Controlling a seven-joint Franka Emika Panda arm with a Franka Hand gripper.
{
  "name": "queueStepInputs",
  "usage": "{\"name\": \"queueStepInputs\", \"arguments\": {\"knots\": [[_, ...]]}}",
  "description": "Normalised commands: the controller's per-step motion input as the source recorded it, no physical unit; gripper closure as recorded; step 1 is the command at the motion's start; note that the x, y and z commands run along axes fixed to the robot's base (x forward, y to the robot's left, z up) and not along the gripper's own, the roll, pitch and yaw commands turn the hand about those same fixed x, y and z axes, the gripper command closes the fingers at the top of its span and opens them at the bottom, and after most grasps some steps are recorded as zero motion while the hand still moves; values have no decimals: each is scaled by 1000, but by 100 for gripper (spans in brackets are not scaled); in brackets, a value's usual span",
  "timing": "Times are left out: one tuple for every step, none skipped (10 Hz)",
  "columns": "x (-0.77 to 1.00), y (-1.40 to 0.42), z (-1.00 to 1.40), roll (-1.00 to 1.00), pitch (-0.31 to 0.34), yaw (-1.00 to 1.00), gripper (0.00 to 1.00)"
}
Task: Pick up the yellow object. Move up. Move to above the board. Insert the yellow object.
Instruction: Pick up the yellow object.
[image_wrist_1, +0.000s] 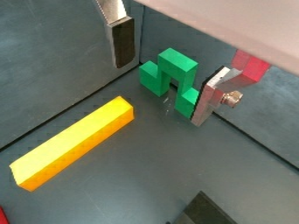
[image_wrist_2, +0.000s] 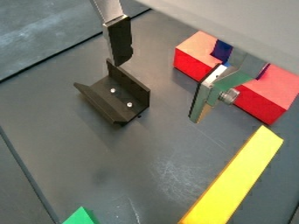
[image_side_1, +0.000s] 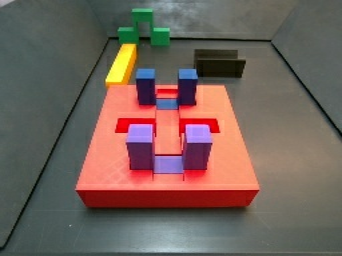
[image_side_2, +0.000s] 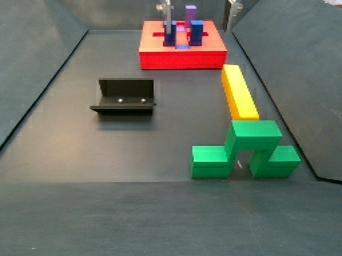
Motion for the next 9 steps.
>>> {"name": "queueStepInputs", "arguments": {"knots": [[-700, -517, -863, 130, -110, 0, 0], [-820, -420, -889, 63, -109, 0, 0], [-809, -409, -886, 54, -121, 0, 0], [-831, -366, -883, 47, -123, 0, 0], [-934, -189, -909, 11, -134, -49, 0], [-1000, -89, -903, 20, -146, -97, 0], [-1000, -11, -923, 4, -151, -111, 0], [-1000, 0, -900, 7, -177, -151, 0], [-706, 0, -863, 0, -143, -434, 0]]}}
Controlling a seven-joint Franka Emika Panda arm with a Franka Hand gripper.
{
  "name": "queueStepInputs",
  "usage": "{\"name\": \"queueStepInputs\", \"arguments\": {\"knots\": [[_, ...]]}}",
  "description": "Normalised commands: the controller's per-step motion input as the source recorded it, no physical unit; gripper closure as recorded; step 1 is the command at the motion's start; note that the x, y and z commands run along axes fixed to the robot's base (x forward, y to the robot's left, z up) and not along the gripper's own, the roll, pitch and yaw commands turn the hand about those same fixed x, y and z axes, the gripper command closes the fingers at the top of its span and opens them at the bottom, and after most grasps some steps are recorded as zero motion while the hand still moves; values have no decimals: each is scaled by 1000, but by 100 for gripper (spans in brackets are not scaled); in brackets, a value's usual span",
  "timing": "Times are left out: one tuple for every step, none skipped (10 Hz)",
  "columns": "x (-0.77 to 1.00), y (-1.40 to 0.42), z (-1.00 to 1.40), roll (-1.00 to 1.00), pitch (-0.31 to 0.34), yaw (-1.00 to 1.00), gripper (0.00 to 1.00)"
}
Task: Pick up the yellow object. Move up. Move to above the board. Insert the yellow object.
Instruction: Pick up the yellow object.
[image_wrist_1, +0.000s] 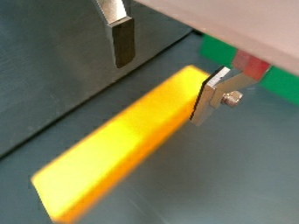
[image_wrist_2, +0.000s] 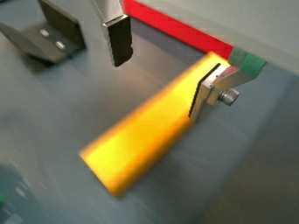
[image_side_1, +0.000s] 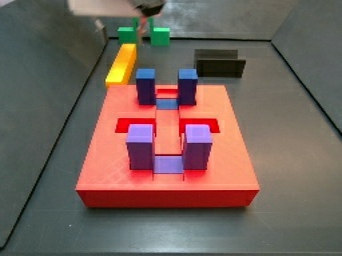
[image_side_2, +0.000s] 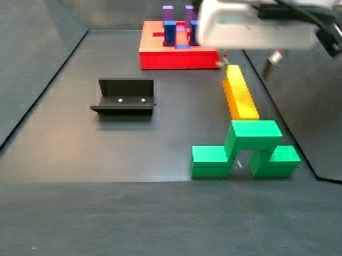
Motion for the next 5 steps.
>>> {"name": "queueStepInputs", "arguments": {"knots": [[-617, 0, -754, 43, -123, -449, 0], [-297, -103, -569, 27, -121, -317, 0], [83, -129, -186, -60, -59, -234, 0], [317, -57, 0, -150, -29, -109, 0], [466, -103, 123, -203, 0, -131, 0]]}}
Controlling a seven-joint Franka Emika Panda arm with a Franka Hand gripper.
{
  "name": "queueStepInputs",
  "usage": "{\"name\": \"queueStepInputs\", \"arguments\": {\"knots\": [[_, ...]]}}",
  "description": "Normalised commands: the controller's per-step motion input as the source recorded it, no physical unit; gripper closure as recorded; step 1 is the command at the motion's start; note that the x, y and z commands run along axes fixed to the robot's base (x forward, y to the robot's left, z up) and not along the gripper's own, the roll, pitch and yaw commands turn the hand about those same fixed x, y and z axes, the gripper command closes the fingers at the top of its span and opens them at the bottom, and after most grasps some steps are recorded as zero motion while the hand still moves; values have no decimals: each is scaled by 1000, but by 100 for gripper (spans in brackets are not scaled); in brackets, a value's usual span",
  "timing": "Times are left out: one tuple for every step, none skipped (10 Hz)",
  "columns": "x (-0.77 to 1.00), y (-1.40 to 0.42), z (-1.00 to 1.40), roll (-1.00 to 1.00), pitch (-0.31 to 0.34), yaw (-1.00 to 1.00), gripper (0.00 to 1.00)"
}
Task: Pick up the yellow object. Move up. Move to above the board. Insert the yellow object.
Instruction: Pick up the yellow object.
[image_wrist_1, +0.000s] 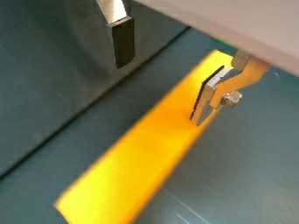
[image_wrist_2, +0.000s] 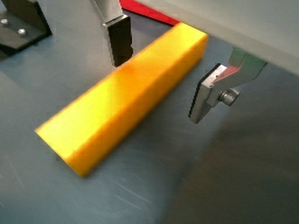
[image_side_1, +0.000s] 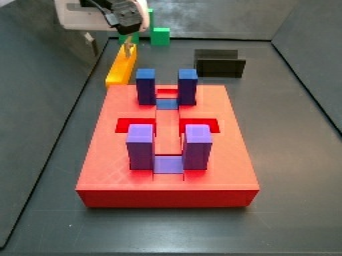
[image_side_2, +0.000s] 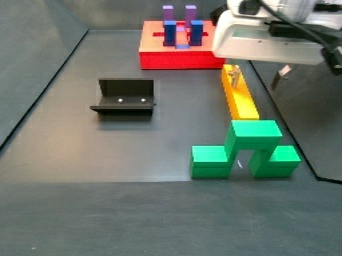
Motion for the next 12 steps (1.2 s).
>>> {"name": "queueStepInputs", "arguments": {"knots": [[200, -51, -74, -43, -3, -51, 0], [0, 0, -17, -34, -23, 0, 0], [-63, -57, -429, 0, -103, 37, 0], [-49, 0, -517, 0, -124, 91, 0], [0, -66, -323, 0, -54, 57, 0], [297, -123, -123, -41, 0, 0, 0], [291, -123, -60, -26, 0, 0, 0], [100, -117, -131, 0, -19, 0, 0], [0, 0, -246, 0, -43, 0, 0], [0, 11, -329, 0, -56, 0, 0], [-11, 89, -469, 0, -77, 0, 0], [-3, 69, -454, 0, -80, 0, 0]]}}
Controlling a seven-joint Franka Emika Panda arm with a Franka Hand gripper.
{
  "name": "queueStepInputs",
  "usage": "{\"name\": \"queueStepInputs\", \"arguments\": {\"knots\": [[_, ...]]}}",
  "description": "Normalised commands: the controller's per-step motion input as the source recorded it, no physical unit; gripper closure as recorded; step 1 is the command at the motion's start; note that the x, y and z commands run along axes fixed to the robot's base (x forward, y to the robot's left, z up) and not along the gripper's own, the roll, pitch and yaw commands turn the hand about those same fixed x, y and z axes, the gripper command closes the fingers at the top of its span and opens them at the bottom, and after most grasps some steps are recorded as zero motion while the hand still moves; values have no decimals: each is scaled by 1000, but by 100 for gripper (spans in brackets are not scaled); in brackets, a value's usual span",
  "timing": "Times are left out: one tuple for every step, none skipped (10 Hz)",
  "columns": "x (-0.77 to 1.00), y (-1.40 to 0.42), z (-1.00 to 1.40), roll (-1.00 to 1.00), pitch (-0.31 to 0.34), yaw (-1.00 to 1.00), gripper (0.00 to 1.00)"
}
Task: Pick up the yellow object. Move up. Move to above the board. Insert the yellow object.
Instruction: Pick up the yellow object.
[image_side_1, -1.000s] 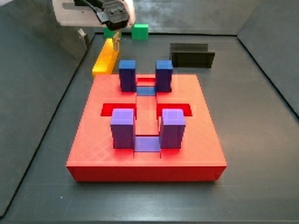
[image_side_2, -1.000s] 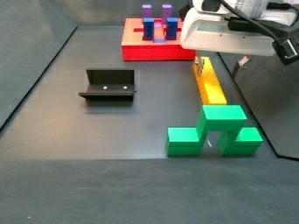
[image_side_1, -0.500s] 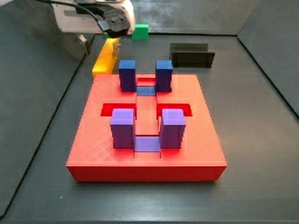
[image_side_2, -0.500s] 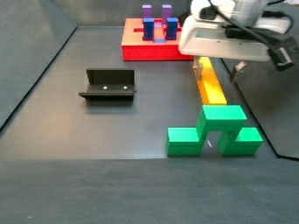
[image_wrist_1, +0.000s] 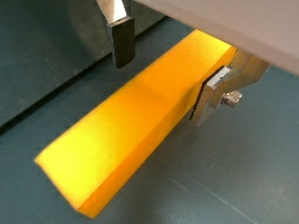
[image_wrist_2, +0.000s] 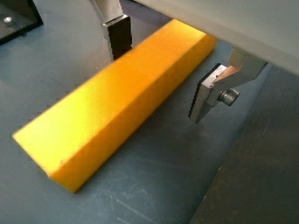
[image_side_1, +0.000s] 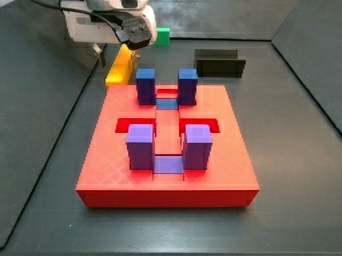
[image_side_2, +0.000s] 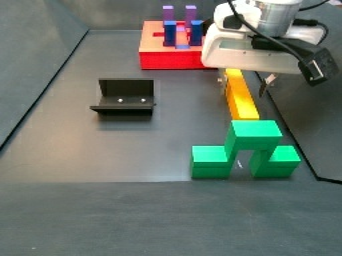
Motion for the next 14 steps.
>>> {"name": "queueStepInputs", "arguments": {"knots": [[0, 14, -374, 0, -66, 0, 0], [0, 0, -226, 0, -17, 0, 0], [-94, 0, 0, 0, -44, 11, 0], [0, 0, 0, 0, 0, 0, 100], [0, 0, 0, 0, 0, 0, 100], [0, 0, 0, 0, 0, 0, 100], [0, 0, 0, 0, 0, 0, 100], [0, 0, 0, 0, 0, 0, 100], [0, 0, 0, 0, 0, 0, 100], [0, 0, 0, 0, 0, 0, 100], [0, 0, 0, 0, 0, 0, 100], [0, 0, 0, 0, 0, 0, 100], [0, 0, 0, 0, 0, 0, 100], [0, 0, 0, 0, 0, 0, 100]]}}
